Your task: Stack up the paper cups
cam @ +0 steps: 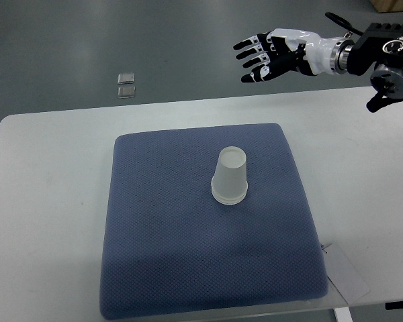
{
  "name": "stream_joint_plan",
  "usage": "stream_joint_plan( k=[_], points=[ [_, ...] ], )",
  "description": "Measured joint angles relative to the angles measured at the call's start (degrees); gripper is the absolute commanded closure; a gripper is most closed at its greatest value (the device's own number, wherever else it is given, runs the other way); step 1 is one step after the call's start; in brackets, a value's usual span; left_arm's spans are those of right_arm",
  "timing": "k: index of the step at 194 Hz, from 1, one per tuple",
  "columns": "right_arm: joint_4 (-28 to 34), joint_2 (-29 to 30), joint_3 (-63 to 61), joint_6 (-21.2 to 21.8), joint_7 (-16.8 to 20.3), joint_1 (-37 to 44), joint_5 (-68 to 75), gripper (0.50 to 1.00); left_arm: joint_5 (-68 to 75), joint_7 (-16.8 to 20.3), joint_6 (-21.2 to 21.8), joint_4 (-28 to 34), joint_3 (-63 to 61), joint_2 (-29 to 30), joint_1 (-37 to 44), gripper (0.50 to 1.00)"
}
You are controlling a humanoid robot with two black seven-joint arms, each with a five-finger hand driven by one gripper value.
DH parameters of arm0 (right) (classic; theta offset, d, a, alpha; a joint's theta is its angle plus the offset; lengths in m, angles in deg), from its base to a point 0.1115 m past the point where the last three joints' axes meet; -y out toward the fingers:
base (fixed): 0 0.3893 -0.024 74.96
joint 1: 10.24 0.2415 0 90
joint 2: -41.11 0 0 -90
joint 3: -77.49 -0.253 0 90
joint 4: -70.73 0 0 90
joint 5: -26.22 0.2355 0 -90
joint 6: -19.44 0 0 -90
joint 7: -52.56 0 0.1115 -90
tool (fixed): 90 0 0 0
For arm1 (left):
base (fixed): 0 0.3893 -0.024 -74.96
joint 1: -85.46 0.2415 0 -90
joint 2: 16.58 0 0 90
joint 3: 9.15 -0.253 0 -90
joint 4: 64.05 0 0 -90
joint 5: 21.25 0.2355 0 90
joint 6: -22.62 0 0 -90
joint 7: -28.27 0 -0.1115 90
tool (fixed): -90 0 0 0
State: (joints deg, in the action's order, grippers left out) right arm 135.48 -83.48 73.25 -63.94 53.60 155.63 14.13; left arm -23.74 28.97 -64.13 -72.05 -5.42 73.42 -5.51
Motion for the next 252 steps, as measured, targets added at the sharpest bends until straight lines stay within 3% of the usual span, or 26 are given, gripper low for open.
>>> stream_joint_plan(
  k=[40, 101, 129, 201, 252],
  points=[
    [-4.91, 4.28, -13.42, -2.64, -1.85, -10.85, 8.29, 0.666, -0.01, 0.0, 0.0, 0.0, 0.0, 0.0, 0.0, 0.5],
    [-12.75, 15.07, -29.88, -2.9, -4.61, -23.12, 11.37, 0.666, -0.03, 0.0, 0.0, 0.0, 0.0, 0.0, 0.0, 0.5],
    [-15.11, 18.31, -35.67, -2.35, -5.53, -27.18, 11.39, 0.615, -0.02, 0.0, 0.0, 0.0, 0.03, 0.0, 0.0, 0.5],
    [-16.49, 20.09, -44.57, -1.04, -5.79, -34.52, 11.44, 0.587, -0.02, 0.0, 0.0, 0.0, 0.04, 0.0, 0.0, 0.5],
    [-18.54, 20.0, -45.31, 1.06, -6.95, -35.18, 12.53, 0.587, -0.02, 0.0, 0.0, 0.0, 0.04, 0.0, 0.0, 0.5]
  ],
)
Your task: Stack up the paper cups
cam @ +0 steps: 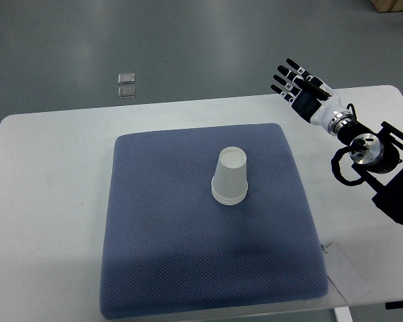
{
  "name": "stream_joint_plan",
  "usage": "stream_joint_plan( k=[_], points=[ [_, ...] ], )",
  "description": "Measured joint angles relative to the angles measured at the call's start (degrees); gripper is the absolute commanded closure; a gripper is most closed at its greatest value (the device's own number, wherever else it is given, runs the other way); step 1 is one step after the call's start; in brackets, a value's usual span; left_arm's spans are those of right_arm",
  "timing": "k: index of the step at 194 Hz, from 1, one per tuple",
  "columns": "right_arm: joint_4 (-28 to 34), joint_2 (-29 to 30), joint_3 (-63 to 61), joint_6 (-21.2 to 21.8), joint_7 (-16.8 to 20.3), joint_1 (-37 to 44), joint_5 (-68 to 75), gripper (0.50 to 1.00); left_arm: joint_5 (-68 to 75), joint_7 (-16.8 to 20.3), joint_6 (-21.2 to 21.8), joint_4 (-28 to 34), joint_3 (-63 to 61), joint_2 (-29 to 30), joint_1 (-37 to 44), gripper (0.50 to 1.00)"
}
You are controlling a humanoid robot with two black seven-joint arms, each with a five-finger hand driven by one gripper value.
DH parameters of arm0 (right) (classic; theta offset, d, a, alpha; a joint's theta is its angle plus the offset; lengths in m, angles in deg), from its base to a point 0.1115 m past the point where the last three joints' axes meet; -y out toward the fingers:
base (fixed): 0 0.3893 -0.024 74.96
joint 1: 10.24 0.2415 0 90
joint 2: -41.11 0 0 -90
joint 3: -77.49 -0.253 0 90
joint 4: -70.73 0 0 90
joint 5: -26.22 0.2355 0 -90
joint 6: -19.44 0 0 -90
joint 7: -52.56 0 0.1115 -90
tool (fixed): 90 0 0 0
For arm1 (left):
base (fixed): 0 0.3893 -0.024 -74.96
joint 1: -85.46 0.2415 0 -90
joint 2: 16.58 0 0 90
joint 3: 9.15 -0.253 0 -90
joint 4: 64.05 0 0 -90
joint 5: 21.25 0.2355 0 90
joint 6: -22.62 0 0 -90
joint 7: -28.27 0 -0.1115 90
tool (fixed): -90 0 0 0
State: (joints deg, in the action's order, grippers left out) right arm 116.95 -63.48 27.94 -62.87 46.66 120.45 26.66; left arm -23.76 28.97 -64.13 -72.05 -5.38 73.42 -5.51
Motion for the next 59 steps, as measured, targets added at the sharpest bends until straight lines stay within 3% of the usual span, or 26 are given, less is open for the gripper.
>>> stream_joint_plan(
  k=[59],
  points=[
    [-0.39, 0.0, -0.28, 0.05, -0.07, -0.07, 0.17, 0.587, 0.0, 0.0, 0.0, 0.0, 0.0, 0.0, 0.0, 0.5]
  ],
)
